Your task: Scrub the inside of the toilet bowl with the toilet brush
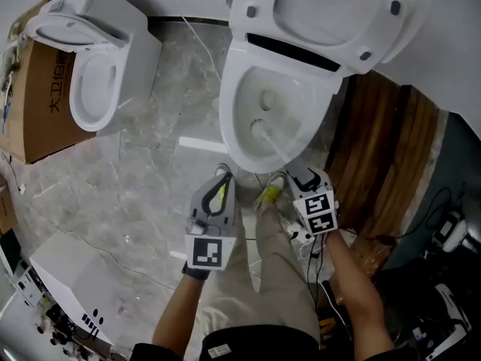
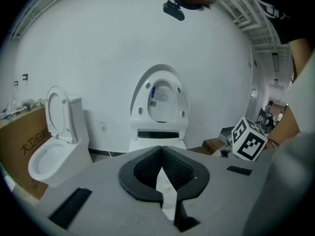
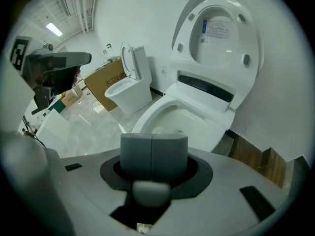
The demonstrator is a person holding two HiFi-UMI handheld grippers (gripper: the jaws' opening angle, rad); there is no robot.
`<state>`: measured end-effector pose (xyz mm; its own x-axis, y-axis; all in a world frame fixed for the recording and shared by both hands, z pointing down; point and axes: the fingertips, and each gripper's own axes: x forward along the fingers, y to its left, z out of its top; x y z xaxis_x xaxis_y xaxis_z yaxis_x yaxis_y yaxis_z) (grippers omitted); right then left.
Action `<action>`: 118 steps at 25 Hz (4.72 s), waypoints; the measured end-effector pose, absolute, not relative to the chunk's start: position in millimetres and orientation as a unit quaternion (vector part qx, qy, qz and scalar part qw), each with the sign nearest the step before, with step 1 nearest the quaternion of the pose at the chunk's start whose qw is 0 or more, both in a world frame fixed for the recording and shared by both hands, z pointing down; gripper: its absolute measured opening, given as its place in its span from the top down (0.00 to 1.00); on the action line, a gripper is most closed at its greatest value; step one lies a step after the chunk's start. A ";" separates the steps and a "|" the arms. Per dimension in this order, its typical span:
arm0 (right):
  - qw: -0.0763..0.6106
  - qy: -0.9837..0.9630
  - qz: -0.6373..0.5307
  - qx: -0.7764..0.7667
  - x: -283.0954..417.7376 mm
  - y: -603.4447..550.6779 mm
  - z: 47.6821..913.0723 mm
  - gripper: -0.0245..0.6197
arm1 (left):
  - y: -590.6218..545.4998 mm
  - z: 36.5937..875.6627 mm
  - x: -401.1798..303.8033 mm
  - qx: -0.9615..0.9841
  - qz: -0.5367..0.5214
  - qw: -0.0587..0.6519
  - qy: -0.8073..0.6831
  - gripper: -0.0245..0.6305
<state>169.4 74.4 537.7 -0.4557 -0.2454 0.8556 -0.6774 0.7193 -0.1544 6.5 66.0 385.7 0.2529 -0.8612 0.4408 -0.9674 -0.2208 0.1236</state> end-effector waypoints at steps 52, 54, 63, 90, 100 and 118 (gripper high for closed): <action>0.440 -0.835 0.155 0.292 76.0 -30.0 623.6 0.71 | 110.6 465.8 -24.0 0.789 0.172 0.219 -0.548 0.93; 0.445 -0.832 0.149 0.296 76.2 -38.8 626.6 0.71 | 112.1 468.0 -26.6 0.788 0.175 0.221 -0.547 0.93; 0.522 -0.801 0.052 0.289 80.3 -63.3 638.5 0.72 | 111.5 471.9 -24.2 0.795 0.183 0.220 -0.535 0.93; 0.571 -0.742 0.002 0.351 165.0 -85.6 625.4 0.72 | 106.9 470.3 5.1 0.826 0.208 0.186 -0.490 0.93; 0.573 -0.730 0.033 0.371 203.2 -67.9 623.8 0.72 | 104.0 467.2 30.0 0.837 0.215 0.180 -0.469 0.93; 0.496 -0.695 0.207 0.477 260.3 5.1 615.1 0.72 | 96.0 444.4 62.2 0.847 0.206 0.175 -0.458 0.93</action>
